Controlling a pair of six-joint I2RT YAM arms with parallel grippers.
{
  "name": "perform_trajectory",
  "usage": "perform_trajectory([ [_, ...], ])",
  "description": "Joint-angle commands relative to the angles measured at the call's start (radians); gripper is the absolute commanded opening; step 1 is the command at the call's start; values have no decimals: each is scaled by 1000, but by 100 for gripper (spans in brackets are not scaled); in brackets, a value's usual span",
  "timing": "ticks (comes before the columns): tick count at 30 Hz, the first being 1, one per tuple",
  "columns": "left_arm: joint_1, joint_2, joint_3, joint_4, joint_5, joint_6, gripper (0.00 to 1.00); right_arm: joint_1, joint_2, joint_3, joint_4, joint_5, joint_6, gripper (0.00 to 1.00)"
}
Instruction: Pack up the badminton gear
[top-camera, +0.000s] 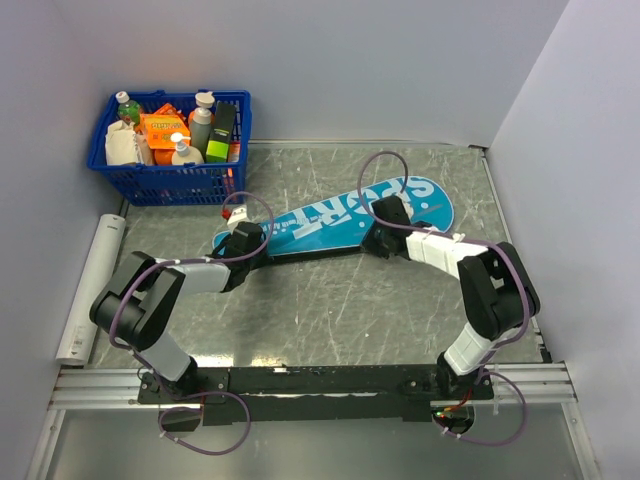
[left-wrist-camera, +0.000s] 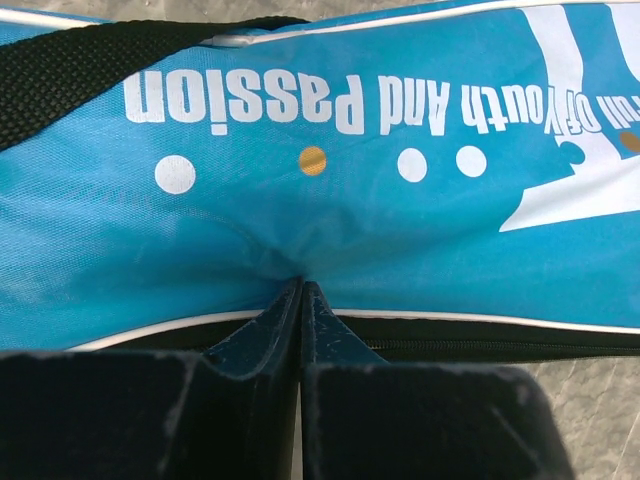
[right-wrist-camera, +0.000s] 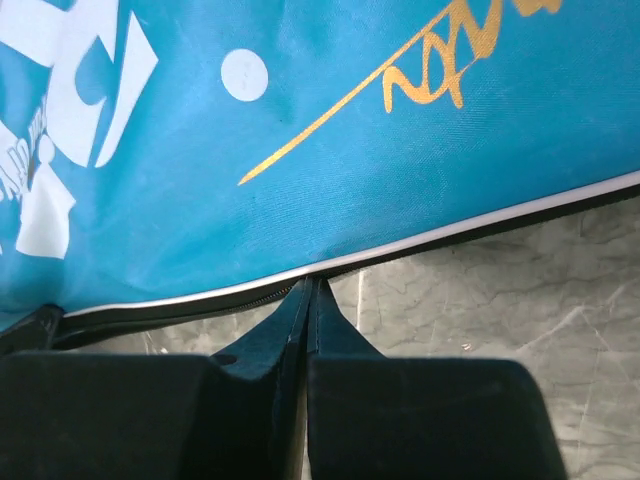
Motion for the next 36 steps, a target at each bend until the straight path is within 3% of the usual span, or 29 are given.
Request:
perform_trajectory([
  [1,-11,34,-29,-119,83,18,8,-14,-46,34,-41,56,16,0],
  [3,-11,34,-29,-119,84,18,8,-31,-76,8,-80,92,7,4],
  [4,-11,34,-29,-119,89,19,8,-41,-113,-4,-86,96,-7,11],
  [5,-11,34,-29,-119,89,21,8,-73,-132,-18,-92,99,-15,24],
  [9,-11,29,-27,-122,86,22,8,-155,-195,-52,-161,98,-67,42],
  [18,-11,34,-24,-125,86,24,8,-253,-196,-73,-183,27,-174,45],
  [36,-11,42,-20,-125,87,28,9,-291,-32,-9,-183,12,-282,40],
])
